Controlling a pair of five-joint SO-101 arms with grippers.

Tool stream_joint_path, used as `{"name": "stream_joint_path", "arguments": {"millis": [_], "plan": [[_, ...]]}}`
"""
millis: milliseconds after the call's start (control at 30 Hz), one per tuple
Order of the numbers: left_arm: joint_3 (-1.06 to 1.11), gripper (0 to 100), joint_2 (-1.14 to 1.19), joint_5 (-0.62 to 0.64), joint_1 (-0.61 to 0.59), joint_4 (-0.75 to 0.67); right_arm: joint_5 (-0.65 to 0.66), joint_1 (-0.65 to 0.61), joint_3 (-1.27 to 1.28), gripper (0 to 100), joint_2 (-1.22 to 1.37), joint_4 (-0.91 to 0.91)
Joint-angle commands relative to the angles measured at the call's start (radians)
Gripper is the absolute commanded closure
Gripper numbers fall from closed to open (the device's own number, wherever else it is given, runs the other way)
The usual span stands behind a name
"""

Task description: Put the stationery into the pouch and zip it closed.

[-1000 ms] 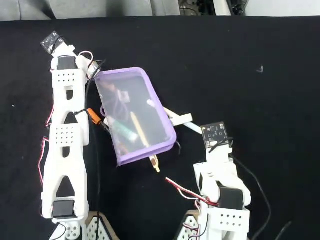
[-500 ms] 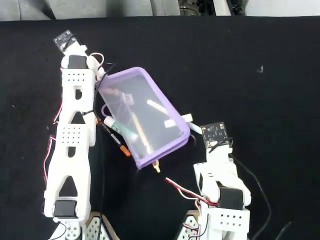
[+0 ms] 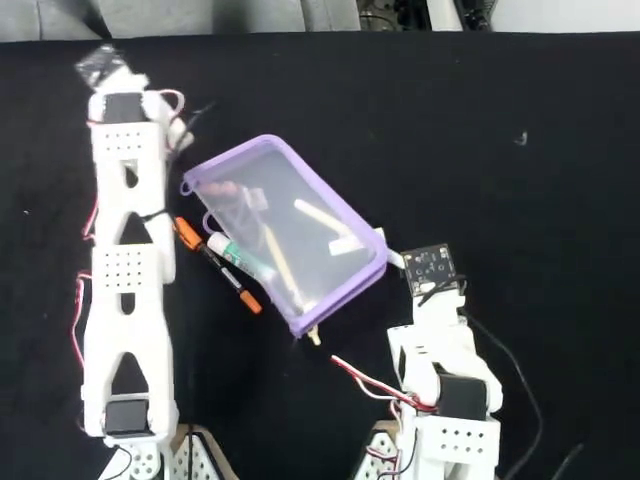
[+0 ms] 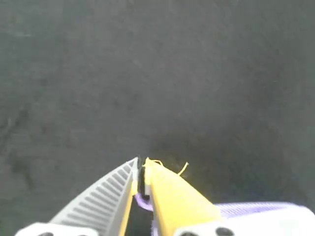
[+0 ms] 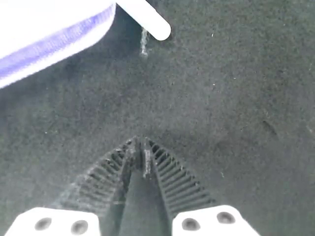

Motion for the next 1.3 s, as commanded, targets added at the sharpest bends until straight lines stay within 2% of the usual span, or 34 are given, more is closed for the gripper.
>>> {"name": "stream_joint_path", "arguments": {"millis": [0,67,267,467,567,733,1133,1267], "plan": [[-0.015,97,-0.021,-0.009,0.007,0.026,0.008,0.006,-0.002,98.6,-0.091,0.006],[-0.013,94,0.002,-0.015,0.033,0.026,0.008,0.006,-0.002,98.6,-0.091,0.006],[-0.012,71,0.055,-0.061,0.067,0.026,0.008,0.006,-0.002,98.6,-0.091,0.006],[-0.013,70,0.1,-0.068,0.101,0.025,0.008,0.006,-0.002,98.6,-0.091,0.006],[-0.013,70,0.132,-0.115,0.137,0.025,0.008,0.006,-0.002,98.6,-0.091,0.006],[-0.015,71,0.164,-0.163,0.162,0.023,0.008,0.006,-0.002,98.6,-0.091,0.006],[-0.016,97,0.164,-0.224,0.157,-0.011,0.008,0.006,-0.002,98.6,-0.091,0.006],[-0.018,97,0.152,-0.224,0.114,-0.037,0.008,0.006,-0.002,98.6,-0.091,0.006]]}}
